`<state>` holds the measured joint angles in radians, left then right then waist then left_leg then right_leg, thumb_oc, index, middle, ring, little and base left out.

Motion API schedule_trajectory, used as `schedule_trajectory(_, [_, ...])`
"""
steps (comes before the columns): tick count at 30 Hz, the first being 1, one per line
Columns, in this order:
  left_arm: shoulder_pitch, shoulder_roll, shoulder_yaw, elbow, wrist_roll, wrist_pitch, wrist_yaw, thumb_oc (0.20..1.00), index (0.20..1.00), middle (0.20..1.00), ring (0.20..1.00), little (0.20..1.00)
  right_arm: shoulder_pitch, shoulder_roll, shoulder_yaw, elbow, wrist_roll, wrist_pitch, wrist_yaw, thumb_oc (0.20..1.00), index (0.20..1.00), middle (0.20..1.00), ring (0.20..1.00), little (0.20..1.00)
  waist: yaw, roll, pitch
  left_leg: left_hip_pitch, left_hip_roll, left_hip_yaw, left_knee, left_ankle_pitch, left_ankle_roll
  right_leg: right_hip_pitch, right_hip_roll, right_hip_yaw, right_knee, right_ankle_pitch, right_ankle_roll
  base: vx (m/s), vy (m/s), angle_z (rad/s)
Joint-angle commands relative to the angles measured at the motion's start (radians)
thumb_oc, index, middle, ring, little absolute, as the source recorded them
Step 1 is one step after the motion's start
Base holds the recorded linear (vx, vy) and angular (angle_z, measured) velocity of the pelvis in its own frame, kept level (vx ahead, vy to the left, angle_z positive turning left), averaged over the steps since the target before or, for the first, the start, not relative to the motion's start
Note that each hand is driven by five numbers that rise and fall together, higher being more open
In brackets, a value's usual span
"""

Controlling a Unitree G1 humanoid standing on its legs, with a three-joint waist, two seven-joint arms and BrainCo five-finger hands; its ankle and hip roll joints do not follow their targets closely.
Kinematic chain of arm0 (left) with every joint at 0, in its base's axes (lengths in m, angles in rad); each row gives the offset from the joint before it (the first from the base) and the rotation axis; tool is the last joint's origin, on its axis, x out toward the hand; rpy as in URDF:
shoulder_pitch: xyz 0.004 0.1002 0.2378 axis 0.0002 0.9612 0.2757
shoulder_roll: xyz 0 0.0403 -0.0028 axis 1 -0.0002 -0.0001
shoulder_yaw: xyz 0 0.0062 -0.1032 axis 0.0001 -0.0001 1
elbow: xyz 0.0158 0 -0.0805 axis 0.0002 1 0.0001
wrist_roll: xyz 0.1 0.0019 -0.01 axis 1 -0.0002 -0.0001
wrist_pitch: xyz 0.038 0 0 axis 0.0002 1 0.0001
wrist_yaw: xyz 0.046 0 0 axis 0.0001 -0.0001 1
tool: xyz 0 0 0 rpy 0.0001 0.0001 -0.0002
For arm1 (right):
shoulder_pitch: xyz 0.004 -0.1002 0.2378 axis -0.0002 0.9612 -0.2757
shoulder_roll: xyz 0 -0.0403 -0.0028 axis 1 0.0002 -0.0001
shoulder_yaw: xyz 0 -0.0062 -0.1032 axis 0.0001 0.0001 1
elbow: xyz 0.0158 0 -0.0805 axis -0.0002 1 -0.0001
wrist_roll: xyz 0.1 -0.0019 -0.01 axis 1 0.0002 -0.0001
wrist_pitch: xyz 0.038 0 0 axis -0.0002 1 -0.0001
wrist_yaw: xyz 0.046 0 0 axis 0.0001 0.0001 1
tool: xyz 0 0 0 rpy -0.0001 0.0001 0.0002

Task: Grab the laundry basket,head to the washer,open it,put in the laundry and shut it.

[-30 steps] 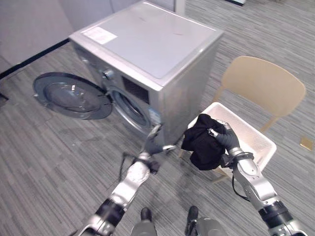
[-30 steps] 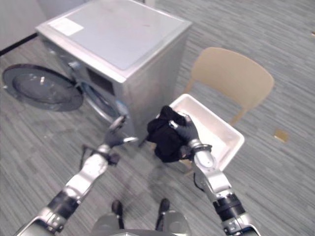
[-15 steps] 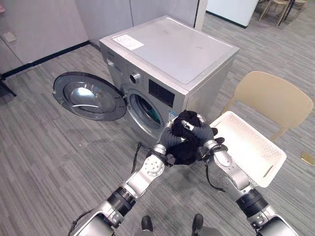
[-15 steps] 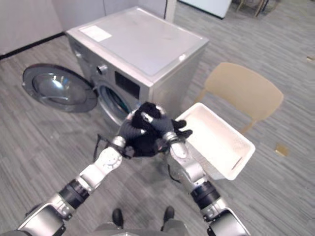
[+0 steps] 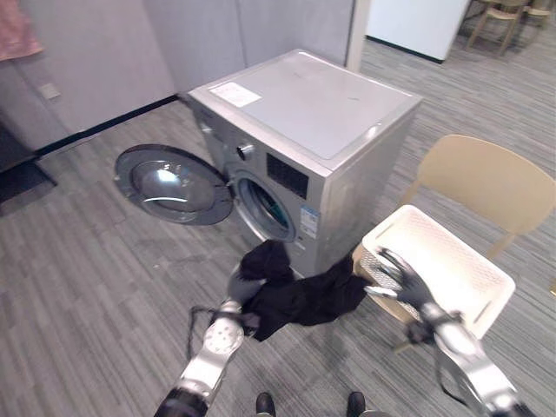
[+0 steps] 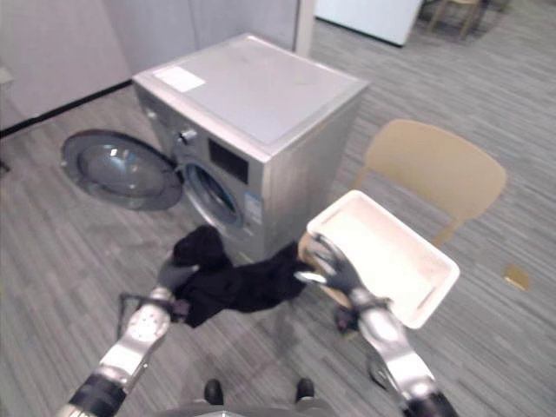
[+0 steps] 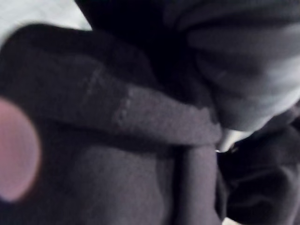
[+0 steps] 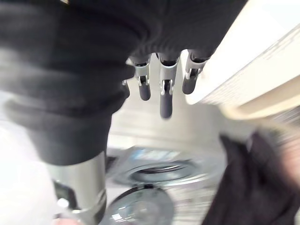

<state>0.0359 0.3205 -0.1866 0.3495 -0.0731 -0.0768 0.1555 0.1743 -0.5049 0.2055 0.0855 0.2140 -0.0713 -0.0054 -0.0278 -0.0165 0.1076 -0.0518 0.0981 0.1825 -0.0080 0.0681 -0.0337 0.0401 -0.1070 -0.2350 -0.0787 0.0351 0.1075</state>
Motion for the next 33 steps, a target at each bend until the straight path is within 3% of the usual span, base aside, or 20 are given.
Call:
schedule_trajectory(1, [-0.030, 0.080, 0.060, 0.010, -0.041, -0.042, -0.017, 0.200, 0.200, 0.200, 0.200, 0.200, -0.083, 0.026, 0.011, 0.038, -0.136, -0.036, 0.009, 1.000, 1.000, 1.000, 1.000, 1.000, 0.016, -0.068, 0.052, -0.056, -0.044, -0.008, 0.055, -0.048, -0.032, -0.046, 0.031, 0.018, 0.067, -0.070, -0.008, -0.02, -0.014, 0.62])
schedule_trajectory(5, [-0.006, 0.096, 0.112, 0.065, -0.032, -0.036, -0.010, 0.200, 0.200, 0.200, 0.200, 0.200, -0.071, 0.036, 0.010, 0.151, -0.201, -0.021, 0.009, 1.000, 1.000, 1.000, 1.000, 1.000, 0.026, -0.056, 0.063, -0.082, -0.028, 0.005, 0.025, -0.024, -0.039, -0.051, 0.015, -0.045, 0.067, -0.080, -0.004, 0.02, 0.061, 0.53])
schedule_trajectory(7, [0.000, 0.095, 0.138, 0.110, -0.018, -0.029, 0.011, 0.200, 0.200, 0.200, 0.200, 0.200, -0.076, 0.049, 0.011, 0.237, -0.233, -0.012, -0.014, 1.000, 1.000, 1.000, 1.000, 1.000, 0.035, -0.045, 0.066, -0.117, -0.006, 0.019, -0.026, 0.027, -0.047, -0.047, -0.007, -0.100, 0.071, -0.093, 0.002, 0.13, 0.161, 0.64])
schedule_trajectory(8, [0.000, 0.095, 0.138, 0.111, -0.018, -0.029, 0.011, 0.200, 0.200, 0.200, 0.200, 0.200, -0.076, 0.049, 0.012, 0.238, -0.234, -0.013, -0.014, 1.000, 1.000, 1.000, 1.000, 1.000, 0.033, -0.045, 0.065, -0.118, -0.006, 0.017, -0.026, 0.028, -0.047, -0.047, -0.007, -0.101, 0.072, -0.094, 0.002, 0.32, 0.273, 0.81])
schedule_trajectory(9, [0.001, 0.087, 0.146, 0.125, -0.021, -0.025, 0.026, 0.200, 0.200, 0.200, 0.200, 0.200, -0.083, 0.065, 0.014, 0.290, -0.238, -0.001, -0.027, 1.000, 1.000, 1.000, 1.000, 1.000, 0.034, -0.047, 0.070, -0.153, 0.025, 0.062, -0.027, 0.024, -0.062, -0.022, -0.035, -0.121, 0.079, -0.124, 0.010, 0.30, 0.254, 0.68])
schedule_trajectory(11, [0.021, 0.079, 0.160, 0.124, -0.031, -0.023, 0.030, 0.200, 0.200, 0.200, 0.200, 0.200, -0.088, 0.086, 0.016, 0.319, -0.251, 0.007, -0.026, 1.000, 1.000, 1.000, 1.000, 1.000, 0.031, -0.040, 0.067, -0.140, 0.048, 0.126, -0.025, 0.018, -0.058, -0.003, -0.053, -0.142, 0.094, -0.135, 0.017, 0.37, 0.330, 0.78])
schedule_trajectory(14, [0.040, 0.073, 0.158, 0.113, -0.022, -0.023, 0.023, 0.200, 0.200, 0.200, 0.200, 0.200, -0.088, 0.105, 0.014, 0.336, -0.255, 0.011, -0.031, 1.000, 1.000, 1.000, 1.000, 1.000, 0.034, -0.046, 0.058, -0.151, 0.028, 0.128, 0.008, 0.007, -0.045, 0.035, -0.081, -0.155, 0.103, -0.140, 0.029, 0.33, 0.267, 0.45])
schedule_trajectory(16, [0.044, 0.085, 0.166, 0.110, -0.026, -0.015, 0.018, 0.200, 0.200, 0.200, 0.200, 0.200, -0.113, 0.139, 0.025, 0.359, -0.250, 0.020, -0.032, 1.000, 1.000, 1.000, 1.000, 1.000, 0.048, -0.074, 0.069, -0.148, -0.026, 0.113, 0.053, -0.049, -0.001, 0.017, -0.152, -0.133, 0.236, -0.096, 0.040, 0.35, 0.314, 0.52])
schedule_trajectory(18, [0.038, 0.095, 0.167, 0.102, -0.031, -0.012, 0.017, 0.200, 0.200, 0.200, 0.200, 0.200, -0.130, 0.151, 0.030, 0.364, -0.249, 0.022, -0.038, 1.000, 1.000, 1.000, 1.000, 1.000, 0.053, -0.084, 0.082, -0.144, -0.042, 0.109, 0.061, -0.067, 0.015, -0.017, -0.173, -0.107, 0.306, -0.080, 0.041, 0.16, 0.199, 0.41])
schedule_trajectory(20, [0.026, 0.105, 0.164, 0.088, -0.037, -0.009, 0.020, 0.200, 0.200, 0.200, 0.200, 0.200, -0.150, 0.165, 0.039, 0.353, -0.247, 0.023, -0.046, 1.000, 1.000, 1.000, 1.000, 1.000, 0.049, -0.090, 0.103, -0.123, -0.066, 0.089, 0.057, -0.088, 0.036, -0.079, -0.149, -0.041, 0.416, -0.062, 0.032, 0.24, 0.235, 0.27])
schedule_trajectory(22, [0.011, 0.107, 0.155, 0.073, -0.048, -0.013, 0.022, 0.200, 0.200, 0.200, 0.200, 0.200, -0.165, 0.172, 0.046, 0.360, -0.243, 0.022, -0.057, 1.000, 1.000, 1.000, 1.000, 1.000, 0.033, -0.072, 0.119, -0.046, -0.078, 0.088, 0.016, -0.112, 0.050, -0.172, -0.102, -0.001, 0.507, -0.073, 0.025, 0.31, 0.217, 0.50])
schedule_trajectory(25, [0.007, 0.104, 0.144, 0.062, -0.051, -0.014, 0.017, 0.200, 0.200, 0.200, 0.200, 0.200, -0.165, 0.171, 0.047, 0.358, -0.243, 0.022, -0.058, 1.000, 1.000, 1.000, 1.000, 1.000, 0.022, -0.059, 0.129, -0.026, -0.074, 0.084, -0.003, -0.097, 0.053, -0.224, -0.066, -0.004, 0.501, -0.074, 0.002, 0.31, 0.092, 0.33])
schedule_trajectory(26, [-0.013, 0.090, 0.115, 0.057, -0.055, -0.011, -0.003, 0.200, 0.200, 0.200, 0.200, 0.200, -0.157, 0.163, 0.042, 0.377, -0.228, 0.029, -0.055, 1.000, 1.000, 1.000, 1.000, 1.000, -0.027, -0.059, 0.146, 0.075, -0.121, 0.020, -0.025, -0.152, 0.051, -0.316, 0.015, 0.032, 0.278, -0.021, 0.021, 0.66, 0.016, 0.51])
schedule_trajectory(27, [-0.018, 0.087, 0.108, 0.061, -0.051, -0.010, -0.007, 0.200, 0.200, 0.200, 0.200, 0.200, -0.156, 0.164, 0.041, 0.383, -0.226, 0.029, -0.054, 1.000, 1.000, 1.000, 1.000, 1.000, -0.036, -0.068, 0.143, 0.089, -0.133, 0.009, -0.024, -0.162, 0.049, -0.336, 0.019, 0.028, 0.219, 0.004, 0.031, 0.67, 0.019, 0.43])
schedule_trajectory(31, [-0.019, 0.073, 0.095, 0.060, -0.037, -0.009, -0.025, 0.200, 0.200, 0.200, 0.200, 0.200, -0.144, 0.166, 0.041, 0.401, -0.235, 0.034, -0.047, 1.000, 1.000, 1.000, 1.000, 1.000, -0.055, -0.072, 0.137, 0.136, -0.149, -0.023, -0.013, -0.204, 0.044, -0.359, 0.023, -0.008, 0.131, 0.050, 0.051, 0.33, -0.082, 0.37])
schedule_trajectory(32, [-0.008, 0.059, 0.080, 0.056, -0.018, -0.012, -0.041, 0.200, 0.200, 0.200, 0.200, 0.200, -0.121, 0.162, 0.033, 0.404, -0.236, 0.033, -0.046, 1.000, 1.000, 1.000, 1.000, 1.000, -0.065, -0.071, 0.124, 0.169, -0.162, -0.040, 0.006, -0.244, 0.049, -0.321, 0.028, 0.001, 0.112, 0.049, 0.038, 0.59, -0.174, 0.62])
schedule_trajectory(33, [0.005, 0.049, 0.065, 0.061, -0.006, -0.012, -0.051, 0.200, 0.200, 0.200, 0.200, 0.200, -0.102, 0.153, 0.023, 0.420, -0.244, 0.029, -0.045, 1.000, 1.000, 1.000, 1.000, 1.000, -0.089, -0.057, 0.097, 0.190, -0.151, -0.047, 0.042, -0.272, 0.027, -0.299, 0.047, 0.042, 0.137, 0.041, 0.019, 0.62, -0.202, 0.53])
